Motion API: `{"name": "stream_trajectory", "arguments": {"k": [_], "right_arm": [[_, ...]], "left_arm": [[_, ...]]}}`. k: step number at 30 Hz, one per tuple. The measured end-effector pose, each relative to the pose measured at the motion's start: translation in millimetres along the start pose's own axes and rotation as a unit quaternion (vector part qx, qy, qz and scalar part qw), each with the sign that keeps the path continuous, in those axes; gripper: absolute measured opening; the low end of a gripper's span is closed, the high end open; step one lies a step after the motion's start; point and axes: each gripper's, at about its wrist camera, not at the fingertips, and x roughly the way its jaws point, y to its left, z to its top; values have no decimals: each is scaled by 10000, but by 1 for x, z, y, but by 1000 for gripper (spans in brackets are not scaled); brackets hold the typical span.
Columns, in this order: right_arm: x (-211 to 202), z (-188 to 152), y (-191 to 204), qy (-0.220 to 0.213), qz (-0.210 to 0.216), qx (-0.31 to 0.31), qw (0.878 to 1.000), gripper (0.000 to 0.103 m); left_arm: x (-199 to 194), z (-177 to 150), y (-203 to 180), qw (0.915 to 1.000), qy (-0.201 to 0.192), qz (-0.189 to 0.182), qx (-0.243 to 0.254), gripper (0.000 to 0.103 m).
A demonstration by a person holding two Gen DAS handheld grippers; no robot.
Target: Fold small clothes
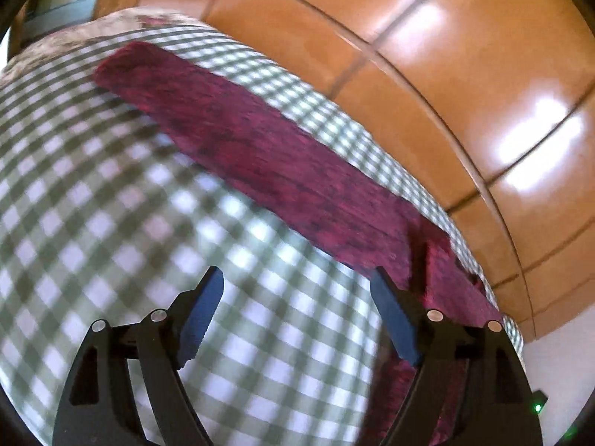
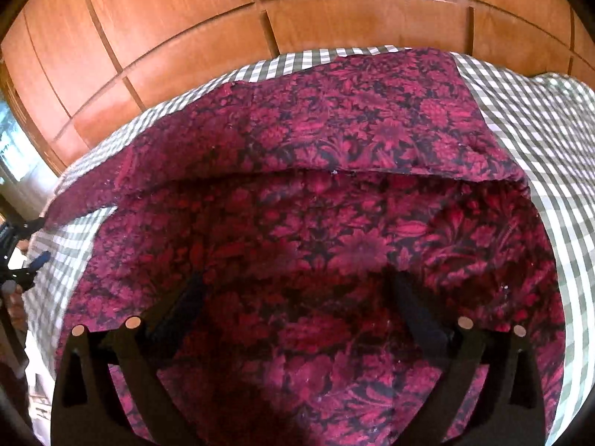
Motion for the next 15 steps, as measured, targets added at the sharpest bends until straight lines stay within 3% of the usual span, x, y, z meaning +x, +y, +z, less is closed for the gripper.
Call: {"name": "stream_trajectory", "arguments": {"k": [2, 6, 11, 13, 15], "right_arm": [[-7, 2, -11, -38, 439, 345, 9984, 101], [-22, 14, -53, -469, 1303, 1542, 9783, 101], [-17, 37, -83, -923, 1585, 2209, 9579, 101], [-3, 47, -95, -900, 1721, 2456, 9497, 101], [12, 55, -105, -825, 1746, 2677, 9439, 101]], "left_arm": [[6, -8, -26, 9993, 109, -188, 320, 80], [23, -23, -80, 9933, 198, -368, 1077, 80], [53, -36, -147, 9803, 268, -578, 1871, 80], [68, -38, -172, 9736, 283, -716, 2148, 80], [91, -43, -190, 9684, 419, -619, 2379, 80]]}}
